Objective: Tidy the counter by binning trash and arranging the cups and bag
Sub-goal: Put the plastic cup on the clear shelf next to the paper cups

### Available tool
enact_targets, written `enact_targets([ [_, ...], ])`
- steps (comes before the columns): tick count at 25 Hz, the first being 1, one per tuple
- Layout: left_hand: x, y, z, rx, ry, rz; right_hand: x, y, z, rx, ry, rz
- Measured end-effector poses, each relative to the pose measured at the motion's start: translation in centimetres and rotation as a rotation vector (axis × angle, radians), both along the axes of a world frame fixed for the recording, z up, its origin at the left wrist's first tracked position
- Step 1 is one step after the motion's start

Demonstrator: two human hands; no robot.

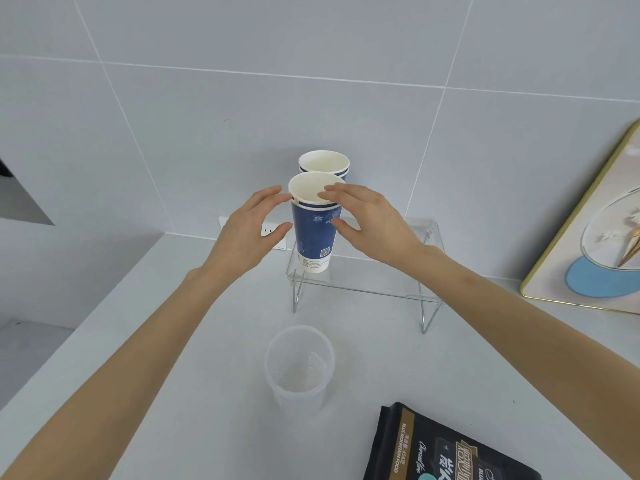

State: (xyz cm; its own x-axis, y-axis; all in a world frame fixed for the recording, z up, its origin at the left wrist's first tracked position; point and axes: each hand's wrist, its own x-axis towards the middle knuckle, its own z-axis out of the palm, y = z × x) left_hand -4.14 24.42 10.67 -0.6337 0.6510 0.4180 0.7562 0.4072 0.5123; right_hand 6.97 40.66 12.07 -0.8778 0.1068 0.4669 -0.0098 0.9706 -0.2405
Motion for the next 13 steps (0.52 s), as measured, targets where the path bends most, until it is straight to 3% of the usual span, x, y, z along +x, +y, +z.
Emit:
enact_targets([
  [8, 4.4, -4.2, -3.7, -0.125, -0.066, -0.047, 4.5, -3.0, -6.1, 0.039, -0.146, 0.149],
  [13, 7.4, -6.5, -8.4, -0.366, -0.299, -0.077, 7.4, -4.7, -10.3, 0.014, -0.407, 0.172],
])
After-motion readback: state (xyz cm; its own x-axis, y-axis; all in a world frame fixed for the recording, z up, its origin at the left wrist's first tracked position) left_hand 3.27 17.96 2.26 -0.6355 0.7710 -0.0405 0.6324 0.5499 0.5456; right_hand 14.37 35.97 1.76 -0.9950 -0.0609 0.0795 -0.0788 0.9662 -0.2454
